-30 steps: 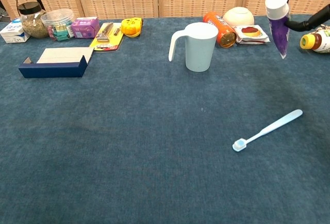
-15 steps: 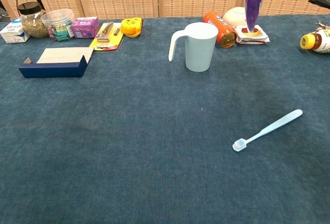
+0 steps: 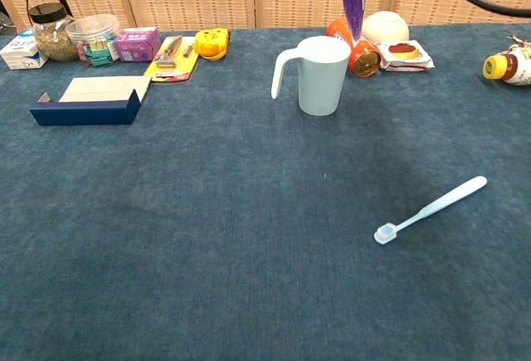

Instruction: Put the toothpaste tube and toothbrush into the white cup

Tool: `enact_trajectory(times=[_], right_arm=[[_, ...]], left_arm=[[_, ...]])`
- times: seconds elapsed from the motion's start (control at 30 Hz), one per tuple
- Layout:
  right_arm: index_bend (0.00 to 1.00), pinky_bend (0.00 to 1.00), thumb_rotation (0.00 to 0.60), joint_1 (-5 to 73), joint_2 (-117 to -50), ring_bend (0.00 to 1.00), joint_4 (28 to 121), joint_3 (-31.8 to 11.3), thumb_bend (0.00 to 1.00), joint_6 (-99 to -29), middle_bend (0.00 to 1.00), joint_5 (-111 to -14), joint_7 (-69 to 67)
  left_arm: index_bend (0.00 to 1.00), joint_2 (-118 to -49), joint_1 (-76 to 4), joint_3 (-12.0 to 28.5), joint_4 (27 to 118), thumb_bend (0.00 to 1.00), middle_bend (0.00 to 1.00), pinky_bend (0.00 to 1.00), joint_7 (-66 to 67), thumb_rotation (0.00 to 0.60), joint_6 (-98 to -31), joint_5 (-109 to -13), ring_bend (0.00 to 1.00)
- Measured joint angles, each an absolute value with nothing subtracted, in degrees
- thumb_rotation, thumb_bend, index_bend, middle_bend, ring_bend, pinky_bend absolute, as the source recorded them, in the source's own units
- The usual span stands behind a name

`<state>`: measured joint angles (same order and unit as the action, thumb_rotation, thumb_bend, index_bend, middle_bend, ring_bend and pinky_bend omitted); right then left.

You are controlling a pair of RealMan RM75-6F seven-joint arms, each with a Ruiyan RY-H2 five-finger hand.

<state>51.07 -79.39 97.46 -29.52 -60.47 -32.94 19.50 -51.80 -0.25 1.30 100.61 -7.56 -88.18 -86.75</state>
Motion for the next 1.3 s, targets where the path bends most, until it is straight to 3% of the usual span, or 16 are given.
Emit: enact_trajectory(times=[0.67,1.3], right_arm=[[0.64,0.01,0.6,56.38,-85.5,0.0,94.06,-30.6,0.6,-63.1,0.12,-24.72,19.49],[0.64,0.01,0.6,58.71,-88.38,0.0,92.47,-30.27,0.6,-65.08,0.12,-23.91,20.82]], left_arm=[[0.0,-51.1,-0.65,1.34,100.16,0.0,0.0,0.0,-9.79,0.6,-87.33,-86.32,0.0],[0.0,-50.56,-0.73,1.32,99.5,0.0,0.0,0.0,-11.97,0.6,-87.23,-86.42,0.0]])
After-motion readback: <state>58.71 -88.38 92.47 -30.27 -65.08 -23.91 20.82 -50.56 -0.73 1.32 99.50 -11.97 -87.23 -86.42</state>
